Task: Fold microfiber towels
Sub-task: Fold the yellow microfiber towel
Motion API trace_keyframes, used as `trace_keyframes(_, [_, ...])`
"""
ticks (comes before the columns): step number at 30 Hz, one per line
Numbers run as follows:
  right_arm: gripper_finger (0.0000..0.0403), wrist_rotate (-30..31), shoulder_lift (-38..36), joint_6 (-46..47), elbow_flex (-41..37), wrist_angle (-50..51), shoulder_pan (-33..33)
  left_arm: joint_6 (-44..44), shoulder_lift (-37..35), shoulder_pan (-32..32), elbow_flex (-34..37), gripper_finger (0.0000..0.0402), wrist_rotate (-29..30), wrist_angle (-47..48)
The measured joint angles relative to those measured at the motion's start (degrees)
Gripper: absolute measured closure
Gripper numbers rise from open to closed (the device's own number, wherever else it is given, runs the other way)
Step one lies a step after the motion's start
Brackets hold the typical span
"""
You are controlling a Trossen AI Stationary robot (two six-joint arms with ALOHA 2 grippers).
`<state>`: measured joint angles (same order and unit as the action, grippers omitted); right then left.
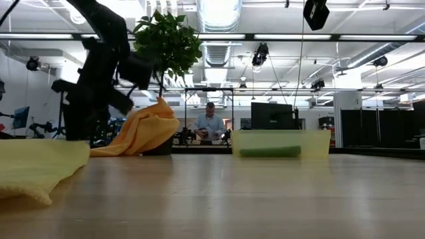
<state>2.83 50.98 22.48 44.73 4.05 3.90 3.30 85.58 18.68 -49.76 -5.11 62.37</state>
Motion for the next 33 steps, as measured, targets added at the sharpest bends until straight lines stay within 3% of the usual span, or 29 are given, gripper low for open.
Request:
trace_keyframes(7, [0.0394,0.00,0.54,0.00,-0.07,-3.16,-0.01,-4.51,-8.96,-0.04,-9.07,0.0401,-1.71,2.08])
trace_keyframes(13, [0.0383,0.20,4.87,0.46,-0.04,-9.90,-0.17,-9.13,-11.65,-0.86,-18.03,0.0401,-0.91,-0.37])
trace_keyframes(19, [0.0329,0.62,16.20,3.47,-0.07,-20.42,-0.17,-12.08,-10.28,-4.91,-24.04,0.0401,4.60,-4.52])
trace_keyframes(25, [0.0284,7.71,28.98,3.43,0.16,-34.24,-0.22,-13.56,-7.12,-8.51,-25.58,0.0401,7.34,-6.59])
trace_keyframes(33, [0.0279,10.35,44.74,-1.57,9.54,-34.51,-0.15,-16.38,-4.00,-9.42,-26.62,0.0401,7.86,-7.87])
